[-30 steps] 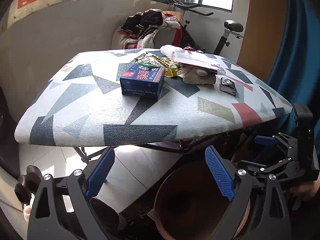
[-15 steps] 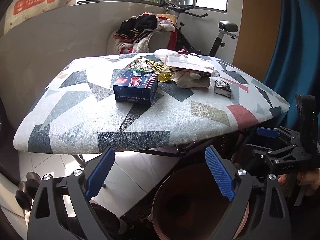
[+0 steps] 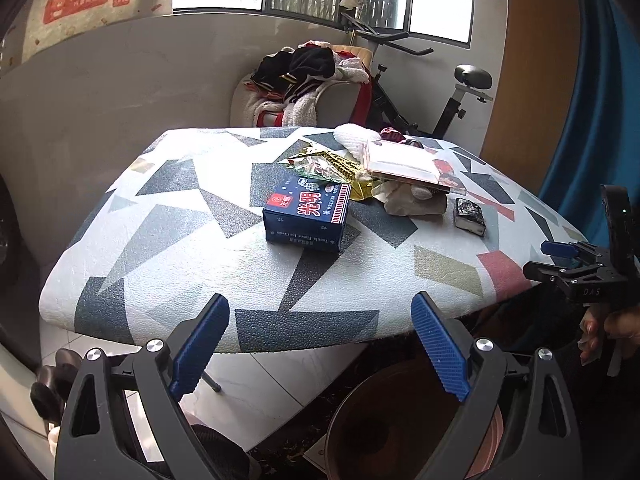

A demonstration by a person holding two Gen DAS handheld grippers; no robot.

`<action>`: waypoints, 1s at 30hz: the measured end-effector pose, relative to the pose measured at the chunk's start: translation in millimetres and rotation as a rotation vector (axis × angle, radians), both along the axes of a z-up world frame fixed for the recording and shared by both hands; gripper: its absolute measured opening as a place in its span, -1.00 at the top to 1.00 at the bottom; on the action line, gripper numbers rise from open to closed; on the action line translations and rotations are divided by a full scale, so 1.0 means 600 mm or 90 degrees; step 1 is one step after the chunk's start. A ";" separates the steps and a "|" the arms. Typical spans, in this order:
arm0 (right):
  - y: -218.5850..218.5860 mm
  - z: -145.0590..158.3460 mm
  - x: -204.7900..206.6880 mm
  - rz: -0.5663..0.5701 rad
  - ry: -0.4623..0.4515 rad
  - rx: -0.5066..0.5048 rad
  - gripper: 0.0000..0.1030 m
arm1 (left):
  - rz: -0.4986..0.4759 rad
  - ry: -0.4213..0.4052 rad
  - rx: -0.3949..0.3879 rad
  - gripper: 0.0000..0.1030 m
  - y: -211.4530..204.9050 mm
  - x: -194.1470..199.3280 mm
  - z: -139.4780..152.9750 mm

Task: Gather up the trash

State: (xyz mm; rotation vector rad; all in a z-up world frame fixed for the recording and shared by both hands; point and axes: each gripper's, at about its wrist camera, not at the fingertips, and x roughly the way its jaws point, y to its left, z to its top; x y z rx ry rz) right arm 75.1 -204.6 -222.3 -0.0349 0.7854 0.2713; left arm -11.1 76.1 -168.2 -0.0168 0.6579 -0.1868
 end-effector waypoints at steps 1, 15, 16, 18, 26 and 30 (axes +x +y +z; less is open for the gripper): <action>-0.007 0.001 0.008 -0.001 0.000 -0.007 -0.89 | 0.003 0.000 -0.001 -0.75 0.005 0.005 0.003; -0.048 -0.008 0.138 -0.075 0.065 0.090 -0.61 | 0.024 0.010 -0.019 -0.75 0.032 0.072 0.007; -0.043 -0.010 0.147 -0.081 0.069 0.101 -0.61 | 0.024 0.012 -0.018 -0.75 0.032 0.075 0.004; -0.029 -0.014 0.167 -0.102 0.079 0.117 -0.59 | 0.024 0.019 -0.019 -0.75 0.031 0.081 -0.001; 0.049 -0.025 0.235 -0.143 0.112 -0.002 -0.44 | 0.013 0.027 -0.015 -0.75 0.021 0.100 -0.007; 0.060 -0.024 0.227 -0.107 0.102 -0.054 0.00 | 0.011 0.034 -0.011 -0.76 0.019 0.114 -0.009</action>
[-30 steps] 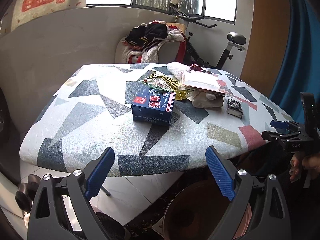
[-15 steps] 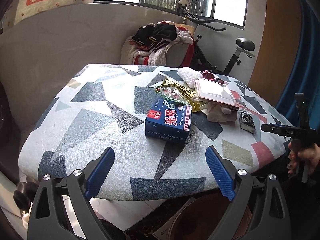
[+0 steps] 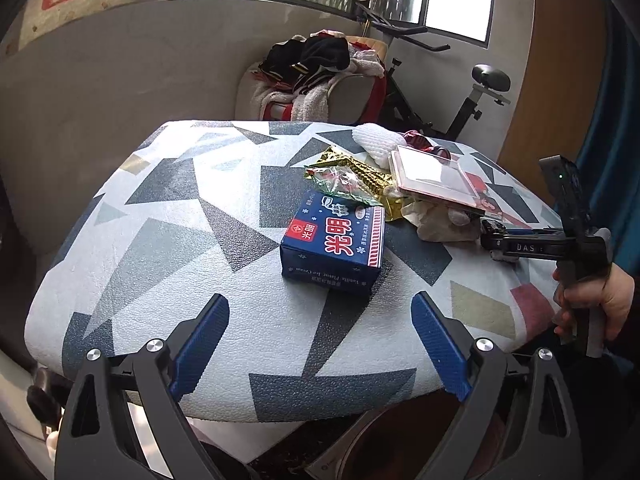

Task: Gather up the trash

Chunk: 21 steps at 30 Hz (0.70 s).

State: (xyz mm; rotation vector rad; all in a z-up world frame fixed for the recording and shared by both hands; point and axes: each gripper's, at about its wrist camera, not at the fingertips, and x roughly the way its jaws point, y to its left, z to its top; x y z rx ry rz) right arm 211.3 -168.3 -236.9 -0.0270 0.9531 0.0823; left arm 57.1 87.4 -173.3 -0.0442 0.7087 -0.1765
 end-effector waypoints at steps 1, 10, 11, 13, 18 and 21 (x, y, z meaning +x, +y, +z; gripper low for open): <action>-0.005 0.001 -0.006 0.002 0.000 0.008 0.05 | -0.003 0.006 -0.001 -0.78 -0.001 0.006 -0.002; -0.057 0.017 -0.065 -0.018 -0.027 0.064 0.37 | -0.078 0.042 0.059 -0.88 -0.046 0.113 -0.018; -0.061 0.018 -0.072 -0.023 -0.030 0.077 0.37 | -0.076 0.045 0.079 -0.88 -0.052 0.125 -0.020; -0.063 0.020 -0.081 -0.026 -0.035 0.089 0.37 | -0.079 0.050 0.096 -0.88 -0.060 0.149 -0.022; -0.057 0.026 -0.092 -0.019 -0.041 0.103 0.37 | -0.095 0.071 0.135 -0.88 -0.082 0.196 -0.035; -0.062 0.034 -0.099 -0.022 -0.047 0.124 0.37 | -0.098 0.086 0.141 -0.88 -0.086 0.212 -0.046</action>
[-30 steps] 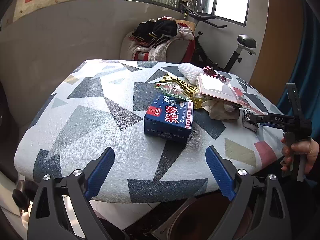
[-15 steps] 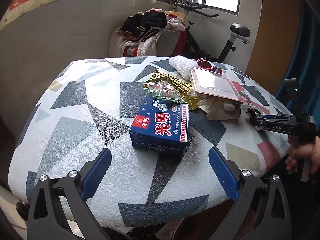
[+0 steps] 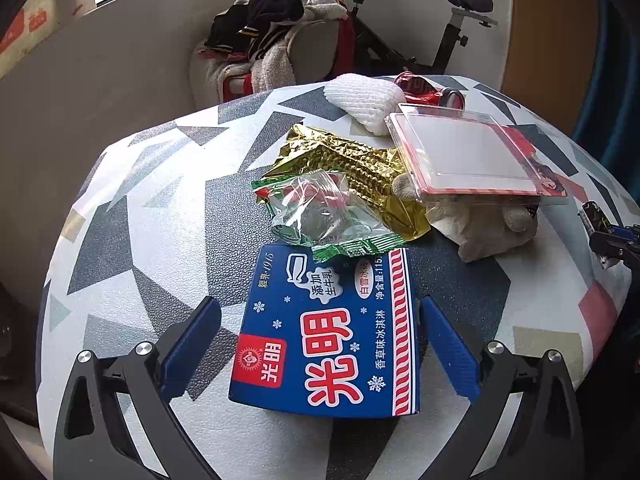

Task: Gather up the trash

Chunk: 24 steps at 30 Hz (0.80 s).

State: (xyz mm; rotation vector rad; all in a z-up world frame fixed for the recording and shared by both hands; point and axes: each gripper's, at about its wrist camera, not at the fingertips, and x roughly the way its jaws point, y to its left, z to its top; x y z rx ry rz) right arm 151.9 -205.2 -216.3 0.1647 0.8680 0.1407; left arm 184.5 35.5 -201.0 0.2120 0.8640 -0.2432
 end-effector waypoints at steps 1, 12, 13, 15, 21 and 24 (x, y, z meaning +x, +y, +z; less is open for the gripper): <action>0.000 0.003 -0.002 0.002 -0.003 -0.001 0.37 | 0.005 0.001 0.001 -0.88 0.001 0.002 -0.003; -0.006 0.015 -0.018 0.004 -0.017 0.000 0.37 | 0.013 -0.014 -0.017 -0.48 0.017 -0.027 0.037; -0.005 0.016 -0.020 0.003 -0.018 0.000 0.37 | 0.014 -0.017 -0.021 -0.48 0.020 -0.032 0.043; -0.004 0.019 -0.025 0.002 -0.019 0.002 0.37 | 0.015 -0.026 -0.029 -0.48 0.024 -0.042 0.056; 0.002 0.031 -0.040 0.009 -0.028 0.006 0.37 | 0.004 -0.054 -0.051 -0.48 0.029 -0.081 0.092; 0.005 0.039 -0.050 0.014 -0.040 0.005 0.37 | 0.000 -0.065 -0.064 -0.48 0.029 -0.099 0.105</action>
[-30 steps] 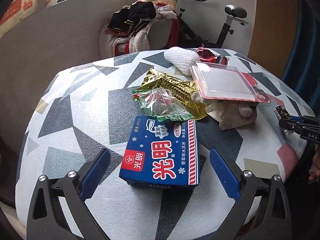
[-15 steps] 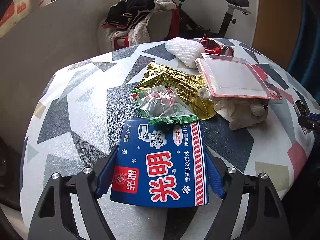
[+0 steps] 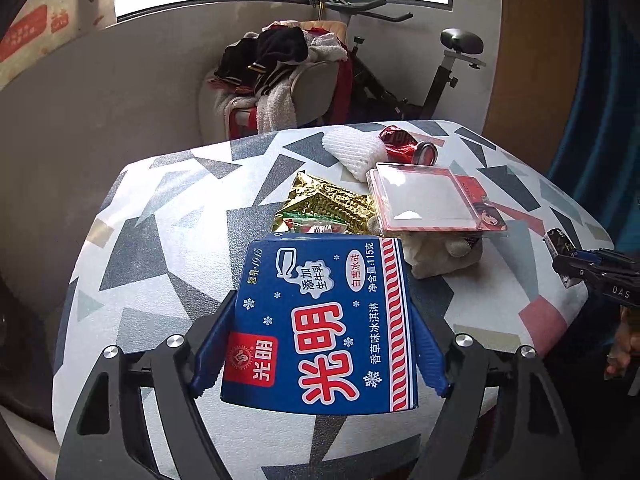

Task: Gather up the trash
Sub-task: 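Carry the blue box and black tissue pack down over the brown bin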

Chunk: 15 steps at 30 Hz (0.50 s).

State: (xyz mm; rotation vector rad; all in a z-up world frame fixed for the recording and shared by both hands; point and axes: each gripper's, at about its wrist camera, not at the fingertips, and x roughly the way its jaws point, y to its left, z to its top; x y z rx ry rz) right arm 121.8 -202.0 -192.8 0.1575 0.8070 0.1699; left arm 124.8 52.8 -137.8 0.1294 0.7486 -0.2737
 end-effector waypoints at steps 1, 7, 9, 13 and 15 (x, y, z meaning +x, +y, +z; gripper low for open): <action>0.001 0.002 -0.003 0.000 -0.002 -0.001 0.37 | -0.002 -0.002 -0.004 -0.48 -0.001 -0.006 0.004; 0.006 0.011 -0.019 0.003 -0.009 -0.003 0.37 | -0.017 -0.014 -0.020 -0.48 -0.007 -0.041 0.022; 0.007 0.014 -0.025 0.006 -0.014 -0.003 0.37 | -0.024 -0.015 -0.023 -0.48 -0.010 -0.057 0.025; 0.008 0.020 -0.043 0.023 -0.031 0.015 0.37 | -0.046 -0.009 -0.035 -0.48 -0.023 -0.095 0.020; 0.011 0.020 -0.056 0.036 -0.040 0.015 0.37 | -0.062 -0.004 -0.042 -0.48 -0.032 -0.118 0.011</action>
